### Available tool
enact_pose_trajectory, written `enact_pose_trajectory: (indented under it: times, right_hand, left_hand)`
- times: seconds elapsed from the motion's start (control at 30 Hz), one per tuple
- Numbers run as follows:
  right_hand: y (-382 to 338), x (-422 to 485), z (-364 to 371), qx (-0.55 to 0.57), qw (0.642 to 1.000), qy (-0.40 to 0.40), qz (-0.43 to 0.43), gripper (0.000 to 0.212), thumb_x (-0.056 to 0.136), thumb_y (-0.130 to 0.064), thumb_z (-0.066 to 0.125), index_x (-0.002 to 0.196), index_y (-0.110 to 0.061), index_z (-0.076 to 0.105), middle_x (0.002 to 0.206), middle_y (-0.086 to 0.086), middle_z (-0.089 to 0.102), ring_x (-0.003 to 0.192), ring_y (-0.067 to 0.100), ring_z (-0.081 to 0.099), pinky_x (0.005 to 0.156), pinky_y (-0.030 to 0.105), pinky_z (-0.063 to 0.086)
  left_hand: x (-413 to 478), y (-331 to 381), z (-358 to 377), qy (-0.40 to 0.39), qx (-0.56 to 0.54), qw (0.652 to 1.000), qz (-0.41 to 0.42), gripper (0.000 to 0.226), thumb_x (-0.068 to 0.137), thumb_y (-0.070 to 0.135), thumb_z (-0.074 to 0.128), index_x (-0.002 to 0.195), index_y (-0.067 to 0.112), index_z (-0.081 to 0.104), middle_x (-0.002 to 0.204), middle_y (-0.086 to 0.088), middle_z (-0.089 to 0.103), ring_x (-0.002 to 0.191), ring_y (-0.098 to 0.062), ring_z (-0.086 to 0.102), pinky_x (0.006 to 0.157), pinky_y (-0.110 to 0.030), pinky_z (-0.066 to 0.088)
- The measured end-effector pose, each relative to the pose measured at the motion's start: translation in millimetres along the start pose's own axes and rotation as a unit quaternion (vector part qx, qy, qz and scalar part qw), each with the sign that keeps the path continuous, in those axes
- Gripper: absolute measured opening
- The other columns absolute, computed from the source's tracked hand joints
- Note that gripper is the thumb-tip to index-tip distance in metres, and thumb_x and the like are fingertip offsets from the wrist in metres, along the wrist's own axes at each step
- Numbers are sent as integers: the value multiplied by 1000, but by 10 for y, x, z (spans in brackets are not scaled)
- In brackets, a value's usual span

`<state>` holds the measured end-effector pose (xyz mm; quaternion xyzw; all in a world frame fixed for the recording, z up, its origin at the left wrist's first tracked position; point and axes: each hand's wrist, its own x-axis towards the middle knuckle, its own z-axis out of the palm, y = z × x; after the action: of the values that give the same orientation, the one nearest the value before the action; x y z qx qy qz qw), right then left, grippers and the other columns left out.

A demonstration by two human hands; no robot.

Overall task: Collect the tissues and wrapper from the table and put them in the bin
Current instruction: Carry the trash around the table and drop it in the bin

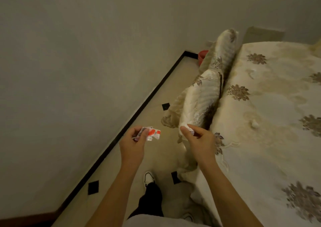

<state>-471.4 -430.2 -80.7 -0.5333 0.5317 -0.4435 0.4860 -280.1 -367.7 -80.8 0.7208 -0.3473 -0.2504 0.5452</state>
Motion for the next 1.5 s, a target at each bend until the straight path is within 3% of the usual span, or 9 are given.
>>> enact_pose_trajectory:
  times: [0.2,0.3,0.43,0.57,0.77,1.03,1.17,1.33,1.5]
  right_hand:
    - [-8,346,537,8,1000,-18,22,11,84,-35,75,90,-44,74,80,-21,74,81,4,70,68,33,62]
    - [-61,613,877,5,999,-11,37,12,84,-37,75,85,-48,71,81,-15,75,83,10,70,69,32,61]
    - [-174,1112,1384,0,998,-5,55,16,84,-40,74,94,-28,78,84,-6,76,81,12,71,70,29,62]
    - [-360,1658,1942,-3,999,9,40,15,83,-33,76,78,-47,74,77,-13,75,75,-3,68,62,14,54]
    - [-419,2214,2466,-33,998,29,47,29,83,-35,75,107,-19,77,87,-9,76,82,6,70,72,27,59]
    - [-442,2905,2569,-19,996,60,68,14,84,-31,75,94,-22,80,71,-4,74,69,17,67,66,40,56]
    - [-418,3439,2566,6,994,80,79,7,84,-32,75,86,-28,80,70,-4,73,67,9,64,65,32,51]
    - [-409,4423,2442,26,990,107,86,21,87,-34,72,90,-13,77,60,-21,64,58,-3,58,62,22,45]
    - [-542,5305,2212,16,988,134,72,20,87,-34,72,98,-20,78,82,-3,75,76,13,67,67,27,52]
  left_hand:
    - [566,-174,-161,9,-3,1000,-19,7,84,36,71,84,30,69,79,9,71,74,-5,66,58,-12,49]
    - [996,-216,-212,4,-21,1000,-9,8,85,30,72,80,33,67,74,20,69,69,5,64,54,-7,46]
    - [1736,-238,-317,-7,-26,999,-22,7,83,31,73,82,27,68,75,11,69,71,3,65,54,-8,47]
    - [2520,-233,-446,-21,-34,999,-21,10,82,35,72,83,26,69,76,9,69,72,0,66,56,-9,47]
    - [3372,-172,-430,-47,-30,998,19,14,84,29,72,90,16,71,81,4,71,74,-1,65,59,-9,46]
    - [4143,-155,-53,-80,-22,996,20,19,83,32,72,92,15,71,83,2,70,72,0,64,57,-9,47]
    - [4656,-115,338,-110,-13,994,14,16,84,33,72,91,19,70,85,3,71,76,-5,65,60,-13,51]
    - [5479,144,1070,-135,-2,990,30,13,85,32,73,90,20,70,85,4,71,79,-9,67,63,-18,55]
    - [6186,454,1734,-141,10,989,53,11,85,32,72,88,23,68,85,6,71,80,-10,68,67,-29,60]
